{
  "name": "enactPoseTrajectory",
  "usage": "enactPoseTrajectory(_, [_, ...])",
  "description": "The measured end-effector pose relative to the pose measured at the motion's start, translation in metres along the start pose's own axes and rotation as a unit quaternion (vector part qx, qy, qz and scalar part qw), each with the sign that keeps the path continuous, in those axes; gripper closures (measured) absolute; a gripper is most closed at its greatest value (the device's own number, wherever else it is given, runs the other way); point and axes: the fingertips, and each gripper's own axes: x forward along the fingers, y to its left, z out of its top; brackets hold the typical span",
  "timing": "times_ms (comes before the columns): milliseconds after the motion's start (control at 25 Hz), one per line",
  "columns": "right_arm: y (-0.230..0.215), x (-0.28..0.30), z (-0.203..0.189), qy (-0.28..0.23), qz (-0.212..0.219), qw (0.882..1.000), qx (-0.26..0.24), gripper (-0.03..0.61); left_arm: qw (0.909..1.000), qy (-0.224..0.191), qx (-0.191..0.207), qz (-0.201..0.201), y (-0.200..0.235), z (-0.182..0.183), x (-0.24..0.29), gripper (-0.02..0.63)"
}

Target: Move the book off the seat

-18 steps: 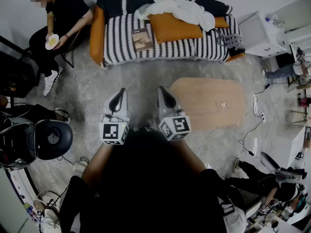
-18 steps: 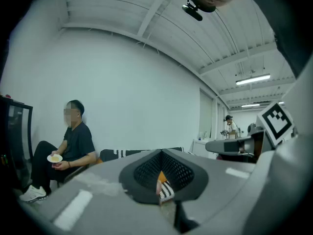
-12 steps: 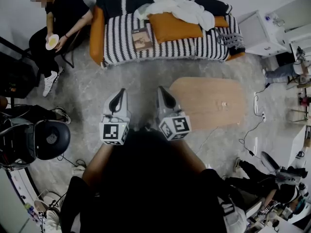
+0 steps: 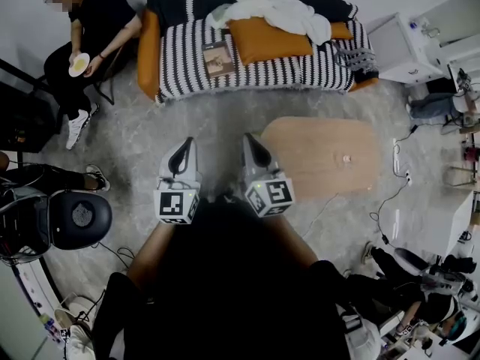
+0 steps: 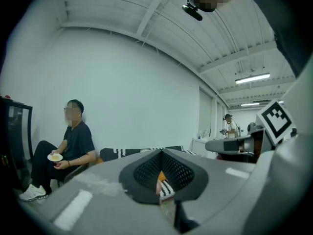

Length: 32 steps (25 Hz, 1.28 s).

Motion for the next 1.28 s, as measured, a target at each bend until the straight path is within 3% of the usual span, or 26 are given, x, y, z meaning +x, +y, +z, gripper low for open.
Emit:
enactPoseTrajectory(400, [-0.008,-0.002,-0.002,-0.005,0.016,1.0,-0.005,0.571,1.0,0.001,0.001,0.006,-0.009,-0.004,0.008,0.607])
enactPoseTrajectory(1280, [-0.07,-0.018,-0.009,0.013,0.052,0.999,0.003,0.571,0.9986,0.015,0.011,0.05,-0.062,-0.013,0.029,0.607])
